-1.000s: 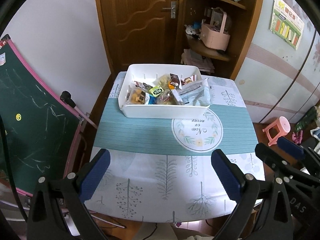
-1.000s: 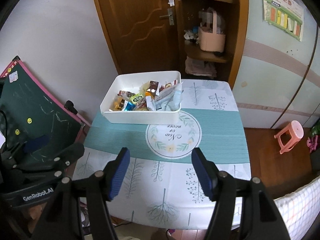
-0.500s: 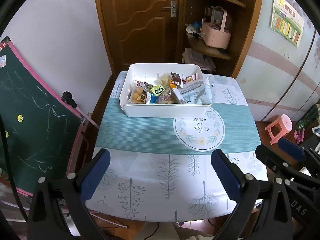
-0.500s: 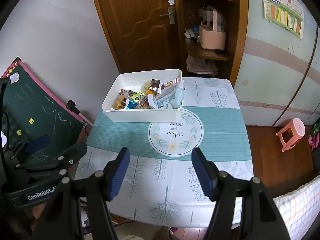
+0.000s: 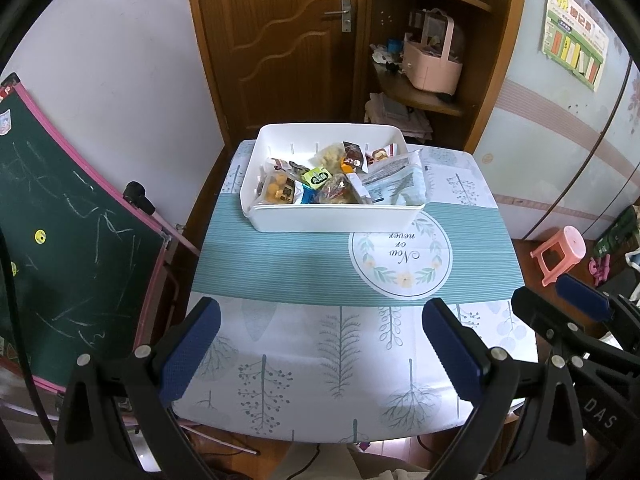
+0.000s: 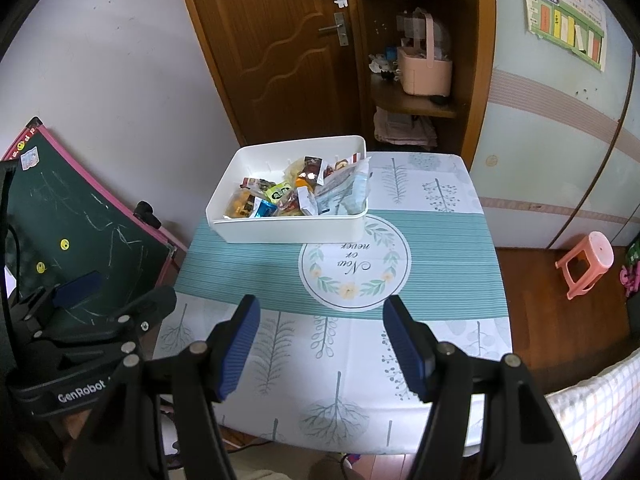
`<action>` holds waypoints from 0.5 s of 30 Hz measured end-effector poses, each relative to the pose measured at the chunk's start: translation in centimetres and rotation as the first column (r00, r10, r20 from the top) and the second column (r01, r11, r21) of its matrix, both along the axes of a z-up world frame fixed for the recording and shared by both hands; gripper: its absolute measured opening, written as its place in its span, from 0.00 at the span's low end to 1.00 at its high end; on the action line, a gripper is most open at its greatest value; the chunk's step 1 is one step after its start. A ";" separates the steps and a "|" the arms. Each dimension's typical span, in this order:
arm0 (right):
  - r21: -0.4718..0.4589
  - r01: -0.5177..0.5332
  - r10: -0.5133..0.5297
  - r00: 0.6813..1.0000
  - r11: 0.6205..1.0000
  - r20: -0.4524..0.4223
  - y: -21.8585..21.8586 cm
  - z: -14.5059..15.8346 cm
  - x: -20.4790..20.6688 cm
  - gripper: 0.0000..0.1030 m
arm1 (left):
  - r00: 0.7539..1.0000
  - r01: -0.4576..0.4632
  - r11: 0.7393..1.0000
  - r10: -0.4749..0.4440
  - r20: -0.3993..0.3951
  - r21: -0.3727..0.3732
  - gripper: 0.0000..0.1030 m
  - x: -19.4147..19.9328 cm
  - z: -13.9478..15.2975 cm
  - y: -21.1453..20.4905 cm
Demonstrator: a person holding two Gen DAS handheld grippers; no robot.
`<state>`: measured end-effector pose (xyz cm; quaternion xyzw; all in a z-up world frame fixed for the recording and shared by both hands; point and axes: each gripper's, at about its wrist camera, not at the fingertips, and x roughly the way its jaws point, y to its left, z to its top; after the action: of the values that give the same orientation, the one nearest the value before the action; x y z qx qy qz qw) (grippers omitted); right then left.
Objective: Organize snacks
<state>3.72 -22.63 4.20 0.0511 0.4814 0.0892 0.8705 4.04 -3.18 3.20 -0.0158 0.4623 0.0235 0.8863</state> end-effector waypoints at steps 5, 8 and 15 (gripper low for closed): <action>0.000 0.000 0.000 1.000 1.000 -0.001 0.3 -0.1 0.0 0.62 | 1.000 0.003 1.000 -0.003 0.000 0.001 0.98 0.0 0.0 0.1; 0.001 0.000 0.000 1.000 1.000 -0.002 0.3 -0.1 -0.1 0.62 | 1.000 0.003 1.000 -0.003 -0.002 0.001 0.98 -0.1 0.0 0.2; 0.002 0.000 0.000 1.000 1.000 -0.002 0.3 -0.2 0.0 0.62 | 1.000 0.005 1.000 -0.005 -0.006 0.001 0.98 -0.1 -0.1 0.2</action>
<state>3.67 -22.28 4.03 0.0520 0.4823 0.0897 0.8698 3.89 -2.93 3.12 -0.0140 0.4647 0.0216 0.8851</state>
